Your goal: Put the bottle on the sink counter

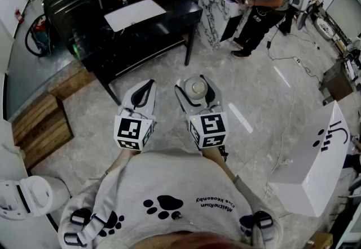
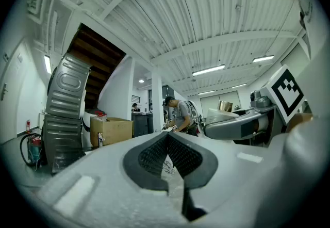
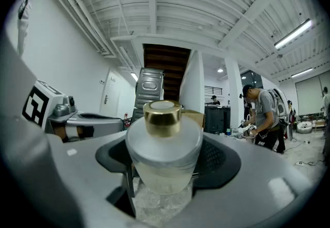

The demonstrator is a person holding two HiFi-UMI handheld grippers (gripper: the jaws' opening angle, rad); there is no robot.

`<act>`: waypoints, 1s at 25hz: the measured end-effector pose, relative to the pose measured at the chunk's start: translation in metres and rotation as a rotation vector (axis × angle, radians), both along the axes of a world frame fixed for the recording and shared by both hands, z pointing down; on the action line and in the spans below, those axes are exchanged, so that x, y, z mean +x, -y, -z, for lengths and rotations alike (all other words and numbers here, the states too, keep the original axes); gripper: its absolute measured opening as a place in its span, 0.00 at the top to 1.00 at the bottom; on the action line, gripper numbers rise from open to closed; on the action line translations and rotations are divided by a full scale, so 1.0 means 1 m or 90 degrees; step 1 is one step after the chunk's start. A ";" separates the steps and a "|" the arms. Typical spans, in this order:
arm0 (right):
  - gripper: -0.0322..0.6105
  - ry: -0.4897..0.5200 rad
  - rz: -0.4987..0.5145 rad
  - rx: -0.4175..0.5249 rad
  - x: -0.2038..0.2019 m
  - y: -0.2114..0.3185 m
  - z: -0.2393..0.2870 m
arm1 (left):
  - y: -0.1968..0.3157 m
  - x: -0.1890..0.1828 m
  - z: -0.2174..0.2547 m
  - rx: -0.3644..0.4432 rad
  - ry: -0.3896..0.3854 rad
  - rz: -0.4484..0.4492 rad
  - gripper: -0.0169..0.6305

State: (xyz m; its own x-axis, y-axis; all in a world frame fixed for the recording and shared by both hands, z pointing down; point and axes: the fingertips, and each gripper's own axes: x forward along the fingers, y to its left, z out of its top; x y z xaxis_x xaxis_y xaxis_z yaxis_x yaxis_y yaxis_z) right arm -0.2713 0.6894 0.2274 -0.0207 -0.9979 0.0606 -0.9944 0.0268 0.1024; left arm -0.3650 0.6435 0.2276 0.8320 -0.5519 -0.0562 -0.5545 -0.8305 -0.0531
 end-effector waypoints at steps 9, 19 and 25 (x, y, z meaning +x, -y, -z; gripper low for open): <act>0.42 0.008 0.005 0.003 0.020 -0.015 -0.003 | -0.014 0.020 -0.003 -0.002 -0.005 0.005 0.97; 0.42 0.033 0.010 0.004 0.039 -0.020 -0.007 | -0.018 0.037 -0.002 0.010 0.002 0.003 0.97; 0.42 0.034 0.016 -0.004 0.045 0.001 -0.014 | 0.005 0.044 -0.006 0.010 -0.004 0.008 0.97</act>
State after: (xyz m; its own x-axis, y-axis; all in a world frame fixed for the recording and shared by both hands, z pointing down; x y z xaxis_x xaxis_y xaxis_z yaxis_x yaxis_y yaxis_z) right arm -0.2268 0.6882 0.2413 -0.0490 -0.9967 0.0643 -0.9974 0.0523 0.0495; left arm -0.3213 0.6385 0.2336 0.8246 -0.5614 -0.0700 -0.5653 -0.8225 -0.0632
